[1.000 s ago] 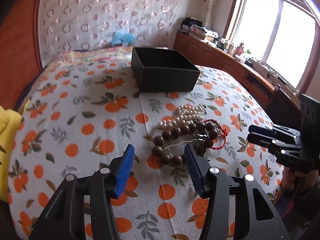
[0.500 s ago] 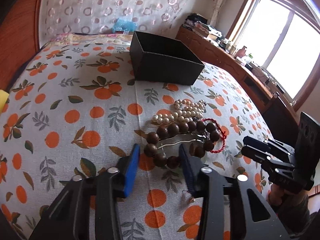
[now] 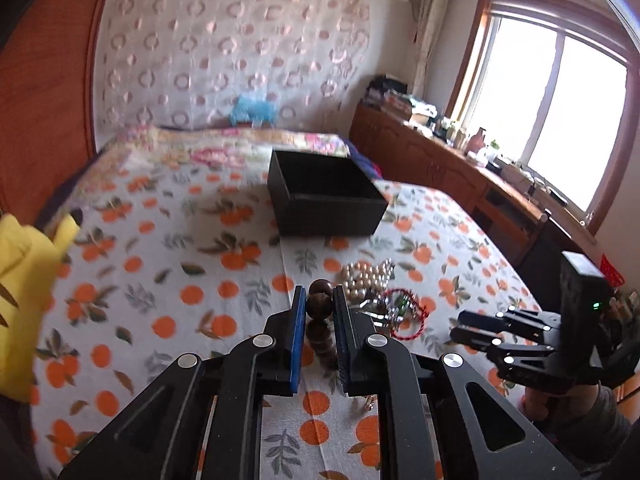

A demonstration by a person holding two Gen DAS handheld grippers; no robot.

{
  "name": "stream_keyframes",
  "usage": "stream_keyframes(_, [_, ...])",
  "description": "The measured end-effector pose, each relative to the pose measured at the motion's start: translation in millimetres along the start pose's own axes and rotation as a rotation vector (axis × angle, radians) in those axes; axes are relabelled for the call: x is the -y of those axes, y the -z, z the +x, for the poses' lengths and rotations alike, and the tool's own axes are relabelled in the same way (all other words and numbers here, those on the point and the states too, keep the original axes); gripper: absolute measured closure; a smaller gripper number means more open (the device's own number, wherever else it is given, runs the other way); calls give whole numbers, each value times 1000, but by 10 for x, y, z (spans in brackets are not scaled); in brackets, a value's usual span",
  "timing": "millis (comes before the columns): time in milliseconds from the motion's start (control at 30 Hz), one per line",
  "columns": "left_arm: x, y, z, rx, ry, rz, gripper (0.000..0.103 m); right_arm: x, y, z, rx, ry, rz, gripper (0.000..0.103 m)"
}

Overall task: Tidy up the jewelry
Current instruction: 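Lift the bead bracelet with the left tool and carry it over the black box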

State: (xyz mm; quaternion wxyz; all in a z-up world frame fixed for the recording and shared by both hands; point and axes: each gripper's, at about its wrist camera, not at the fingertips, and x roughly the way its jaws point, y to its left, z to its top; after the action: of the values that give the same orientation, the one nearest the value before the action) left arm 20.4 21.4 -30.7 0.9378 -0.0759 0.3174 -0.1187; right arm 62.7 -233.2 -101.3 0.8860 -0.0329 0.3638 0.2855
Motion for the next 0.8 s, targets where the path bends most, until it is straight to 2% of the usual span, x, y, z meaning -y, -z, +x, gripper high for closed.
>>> stream_keyframes(233, [-25,-51,-181,45,-34,22,91,-72,-34,28,-13,8,-25,68])
stream_keyframes(633, [-147,50,-297,52,-59,19,91,-849,-164,217,-73,-159,-200,68])
stream_keyframes(800, [-248,76,-316,53,-68,-3,91,-1121,-162,383,-129,-186,-280,68])
